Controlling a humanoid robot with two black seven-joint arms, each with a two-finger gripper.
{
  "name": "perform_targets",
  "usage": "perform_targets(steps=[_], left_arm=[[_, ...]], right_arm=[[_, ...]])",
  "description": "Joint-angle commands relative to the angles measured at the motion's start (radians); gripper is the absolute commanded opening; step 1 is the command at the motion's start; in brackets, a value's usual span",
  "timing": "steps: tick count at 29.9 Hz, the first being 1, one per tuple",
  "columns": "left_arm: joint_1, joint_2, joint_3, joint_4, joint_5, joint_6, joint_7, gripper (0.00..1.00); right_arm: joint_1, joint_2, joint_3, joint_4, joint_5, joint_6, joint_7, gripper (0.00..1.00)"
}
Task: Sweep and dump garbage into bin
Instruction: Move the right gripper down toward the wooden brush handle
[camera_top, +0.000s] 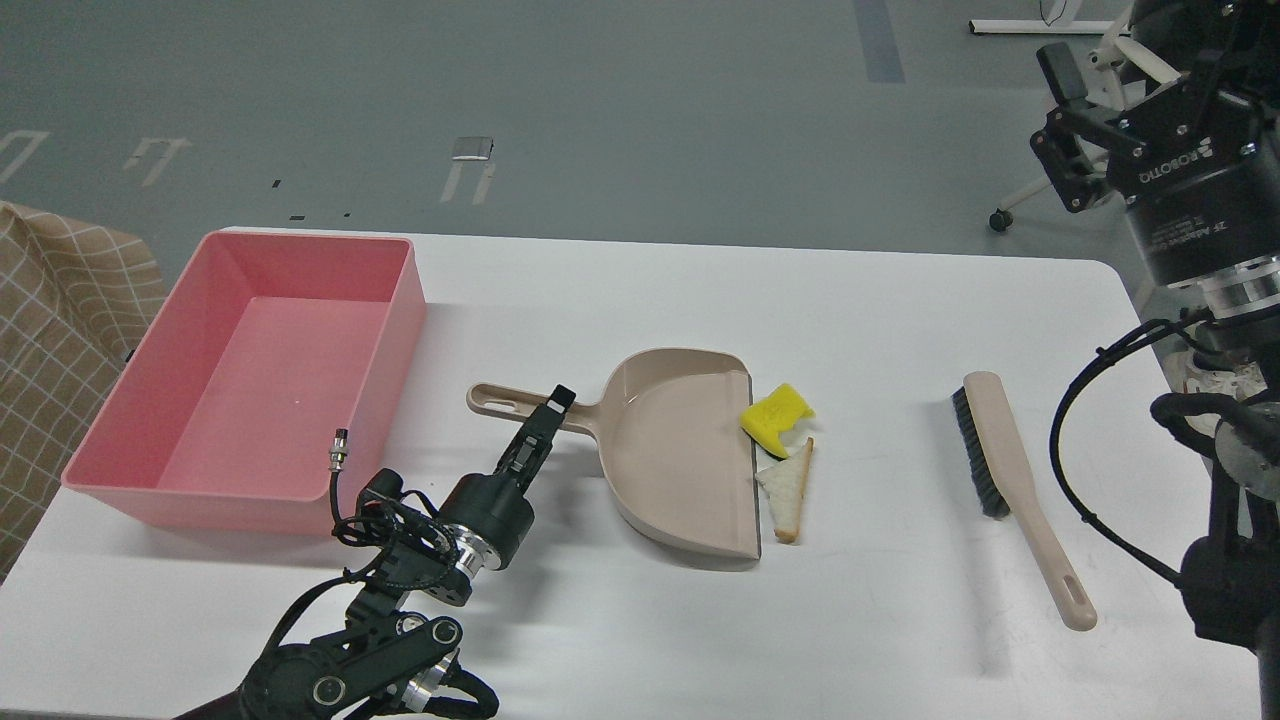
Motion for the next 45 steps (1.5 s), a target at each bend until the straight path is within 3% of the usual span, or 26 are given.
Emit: perform_targets(steps=[1,5,7,11,15,16,18,19,31,45], left_arm=[[0.001,-0.004,0.0,-0.002,0.0,0.0,0.0,0.18],[-0.001,-0.005,0.0,-0.003,0.0,0.0,0.0,0.18],[-0.001,-0.005,0.0,-0.011,0.002,0.0,0.0,0.18],[-0.002,-0.002,0.0,-0.017,0.002,0.0,0.0,0.19],[-0.001,-0.004,0.0,-0.017,0.002,0.0,0.0,0.19],[-0.001,-0.004,0.0,-0.017,0.002,0.0,0.0,0.19],[-0.001,-0.004,0.0,-0.018,0.003,0.0,0.0,0.19],[-0.001,-0.004,0.0,-0.018,0.003,0.0,0.0,0.19],[-0.004,-0.002,0.0,-0.018,0.006,0.0,0.0,0.2],[-0.025,-0.004,0.0,-0.017,0.005,0.0,0.0,0.2]], right_arm=[[-0.012,-0.082,0.008,0.019,-0.032,0.027,0.0,1.0],[-0.06,-0.186,-0.001,0.016,-0.207,0.027,-0.003,0.96],[-0.086,-0.31,-0.036,0.0,-0.532,0.027,-0.003,0.97],[-0.098,-0.387,-0.044,0.007,-0.801,0.027,0.017,1.0],[-0.124,-0.517,-0.006,0.013,-0.786,0.027,0.174,1.0],[-0.13,-0.543,-0.006,0.022,-0.778,0.027,0.245,1.0],[-0.149,-0.573,-0.006,0.033,-0.775,0.027,0.306,1.0],[-0.152,-0.599,-0.006,0.035,-0.775,0.027,0.314,1.0],[-0.359,-0.794,-0.07,0.047,-0.804,0.027,0.308,0.97],[-0.475,-0.682,-0.257,0.073,-1.181,0.027,0.279,0.85]])
